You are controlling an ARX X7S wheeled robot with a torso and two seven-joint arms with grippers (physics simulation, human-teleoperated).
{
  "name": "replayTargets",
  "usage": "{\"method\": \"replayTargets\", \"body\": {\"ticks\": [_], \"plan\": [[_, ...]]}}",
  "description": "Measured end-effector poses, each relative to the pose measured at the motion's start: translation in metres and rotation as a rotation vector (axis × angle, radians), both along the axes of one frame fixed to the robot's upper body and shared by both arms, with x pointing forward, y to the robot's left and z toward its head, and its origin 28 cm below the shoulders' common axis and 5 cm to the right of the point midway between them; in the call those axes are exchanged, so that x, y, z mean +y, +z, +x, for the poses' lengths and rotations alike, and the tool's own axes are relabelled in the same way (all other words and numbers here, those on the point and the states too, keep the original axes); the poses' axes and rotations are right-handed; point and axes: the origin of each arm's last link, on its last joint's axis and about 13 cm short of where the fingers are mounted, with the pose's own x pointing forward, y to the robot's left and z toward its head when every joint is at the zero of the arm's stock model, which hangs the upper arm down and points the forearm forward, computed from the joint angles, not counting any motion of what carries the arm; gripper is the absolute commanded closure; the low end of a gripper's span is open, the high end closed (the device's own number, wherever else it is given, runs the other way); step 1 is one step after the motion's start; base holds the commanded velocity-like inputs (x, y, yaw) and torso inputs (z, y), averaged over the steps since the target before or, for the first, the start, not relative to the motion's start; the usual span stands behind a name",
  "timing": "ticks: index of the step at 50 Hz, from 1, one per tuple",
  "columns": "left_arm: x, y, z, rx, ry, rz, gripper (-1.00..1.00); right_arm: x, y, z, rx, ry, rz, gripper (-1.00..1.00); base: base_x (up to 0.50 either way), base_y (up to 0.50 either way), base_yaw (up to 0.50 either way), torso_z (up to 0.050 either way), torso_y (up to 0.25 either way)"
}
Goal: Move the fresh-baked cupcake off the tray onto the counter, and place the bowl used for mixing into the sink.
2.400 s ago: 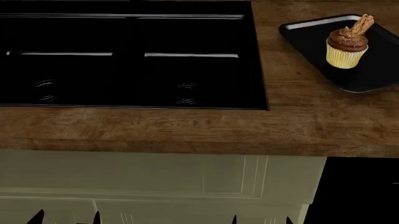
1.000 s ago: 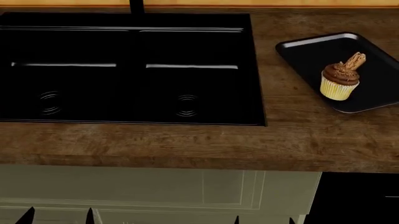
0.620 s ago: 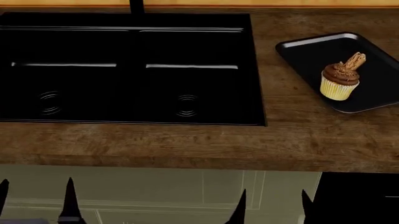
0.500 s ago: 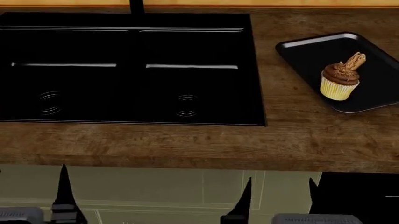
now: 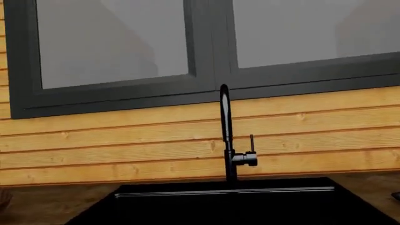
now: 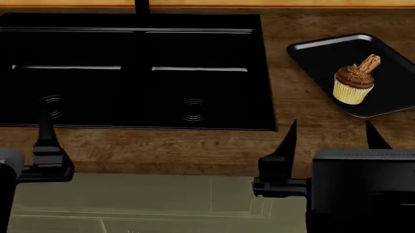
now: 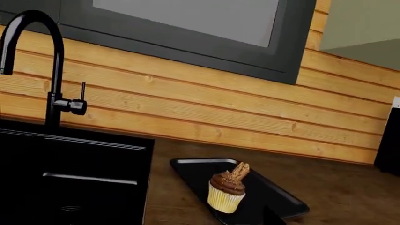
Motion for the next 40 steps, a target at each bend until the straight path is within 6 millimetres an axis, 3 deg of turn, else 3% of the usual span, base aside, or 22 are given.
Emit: {"method": "replayTargets", "body": {"ticks": [23,40], "plan": [[-0.003,0.061,0.018,-0.107,-0.006,0.06,-1.0,-0.012,0.052,0.02,-0.088,-0.036,-0.052,-1.0,0.0,0.0,0.0,0.0,0.0],[-0.004,0.088,0.025,-0.15,-0.004,0.06,-1.0,-0.011,0.082,0.034,-0.136,-0.029,-0.07,-1.0,0.0,0.0,0.0,0.0,0.0]]}}
